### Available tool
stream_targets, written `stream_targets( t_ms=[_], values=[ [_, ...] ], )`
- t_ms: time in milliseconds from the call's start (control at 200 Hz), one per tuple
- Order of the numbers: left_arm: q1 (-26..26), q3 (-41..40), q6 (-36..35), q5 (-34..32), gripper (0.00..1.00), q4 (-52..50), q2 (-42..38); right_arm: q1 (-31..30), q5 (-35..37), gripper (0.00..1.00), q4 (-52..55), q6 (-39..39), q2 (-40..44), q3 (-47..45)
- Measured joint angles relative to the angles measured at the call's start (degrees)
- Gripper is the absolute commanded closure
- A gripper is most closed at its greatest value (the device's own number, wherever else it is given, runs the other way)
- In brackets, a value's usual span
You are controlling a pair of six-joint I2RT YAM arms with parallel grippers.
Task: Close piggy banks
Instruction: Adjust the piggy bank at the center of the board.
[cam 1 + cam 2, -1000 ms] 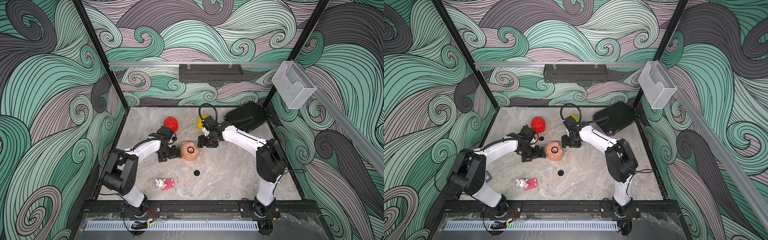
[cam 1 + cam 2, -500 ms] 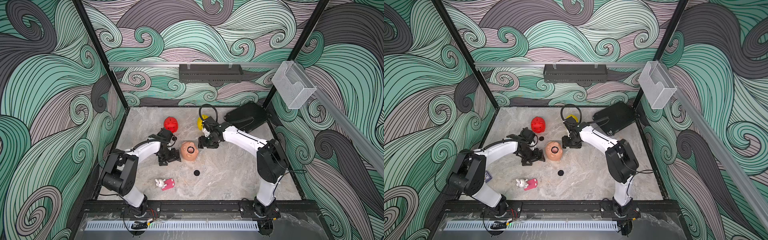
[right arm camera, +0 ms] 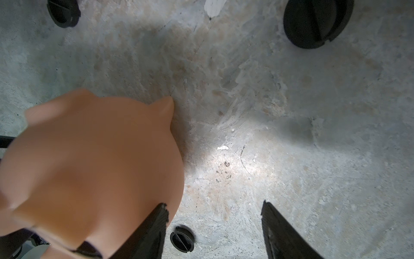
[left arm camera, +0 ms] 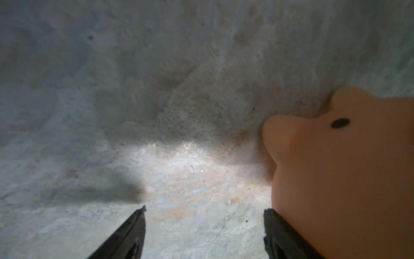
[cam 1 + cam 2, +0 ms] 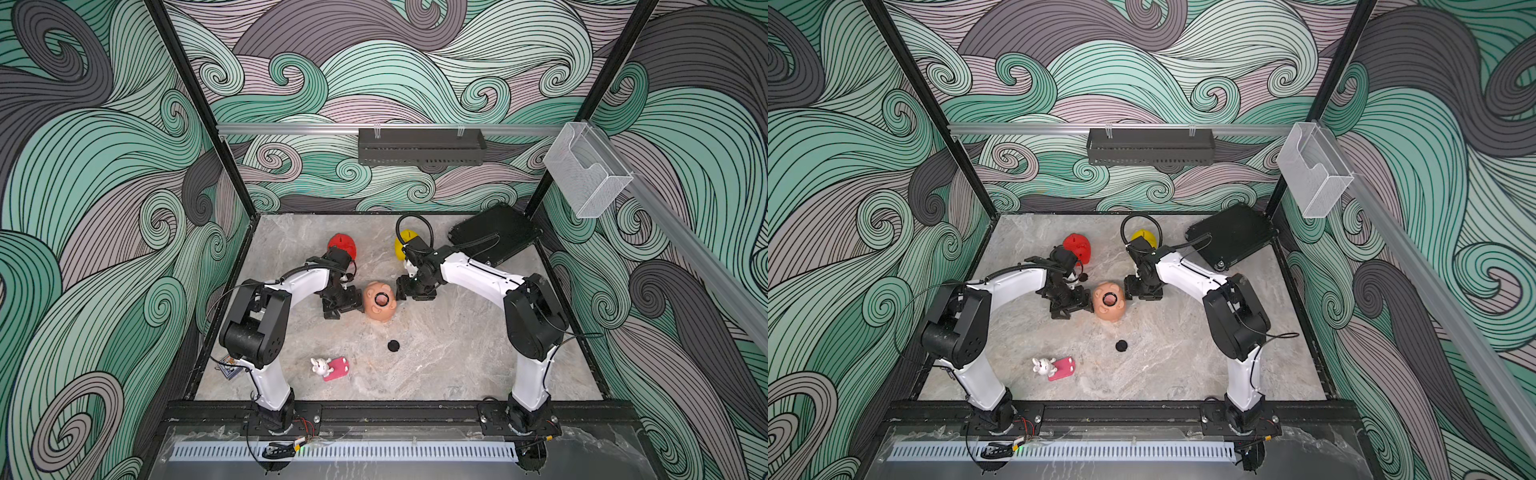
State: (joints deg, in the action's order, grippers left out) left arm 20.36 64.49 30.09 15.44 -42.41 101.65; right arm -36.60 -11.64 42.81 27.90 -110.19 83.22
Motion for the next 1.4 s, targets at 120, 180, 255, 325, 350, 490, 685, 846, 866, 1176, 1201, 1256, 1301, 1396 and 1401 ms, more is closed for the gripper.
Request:
stream_targets(
  t_ms=[120,180,255,325,350,490,685,846,866,1176,1201,1256,1301,1396,1401],
  values=[
    [-0.17,2.12,-0.22,-0.33,0.18,-0.42,2.16,0.0,0.0,0.31,0.04,0.2,-0.17,0.17],
    [-0.37,2.99,-0.37,-0.46,0.18,-0.55,2.95,0.04,0.0,0.31,0.17,0.26,-0.35,0.42],
    [-0.57,4.26,-0.59,-0.83,0.18,-0.87,3.85,0.13,0.04,0.31,0.35,0.46,-0.72,0.98],
    [-0.76,5.46,-0.83,-1.01,0.18,-1.16,4.74,0.28,0.07,0.31,0.42,0.68,-1.09,1.62],
    [-0.79,5.84,-0.98,-1.05,0.18,-1.29,5.03,0.35,0.11,0.31,0.42,0.76,-1.25,1.86],
    [-0.87,7.63,-1.18,-1.55,0.18,-2.19,6.14,0.61,0.55,0.31,0.92,1.09,-2.43,3.45],
    [-1.77,11.78,-1.51,-2.56,0.17,-4.2,8.66,0.87,0.98,0.31,1.16,1.29,-4.33,5.99],
    [-2.14,14.6,-2.34,-3.32,0.17,-4.96,11.1,0.98,1.36,0.31,1.18,1.49,-5.03,6.84],
    [-2.19,14.75,-2.54,-3.34,0.16,-5.03,11.23,1.03,1.36,0.31,1.18,1.49,-5.09,6.86],
    [-3.52,15.78,-3.8,-2.89,0.12,-5.77,12.26,1.57,1.14,0.31,0.79,1.55,-5.14,6.88],
    [-3.78,15.96,-3.85,-2.73,0.12,-5.9,12.26,1.66,1.11,0.31,0.7,1.62,-5.14,6.88],
    [-4.26,16.06,-3.93,-2.54,0.12,-5.86,12.11,1.92,1.09,0.31,0.63,1.68,-5.11,6.88],
    [-4.7,16.02,-3.96,-2.38,0.12,-5.97,11.8,2.16,1.11,0.31,0.63,1.7,-4.96,6.86],
    [-5.42,15.54,-3.93,-2.05,0.11,-5.9,10.23,2.71,1.14,0.31,0.44,1.7,-4.11,6.58],
    [-5.44,15.52,-3.96,-2.05,0.11,-5.9,10.16,2.73,1.11,0.31,0.44,1.7,-4.04,6.56]
  ],
)
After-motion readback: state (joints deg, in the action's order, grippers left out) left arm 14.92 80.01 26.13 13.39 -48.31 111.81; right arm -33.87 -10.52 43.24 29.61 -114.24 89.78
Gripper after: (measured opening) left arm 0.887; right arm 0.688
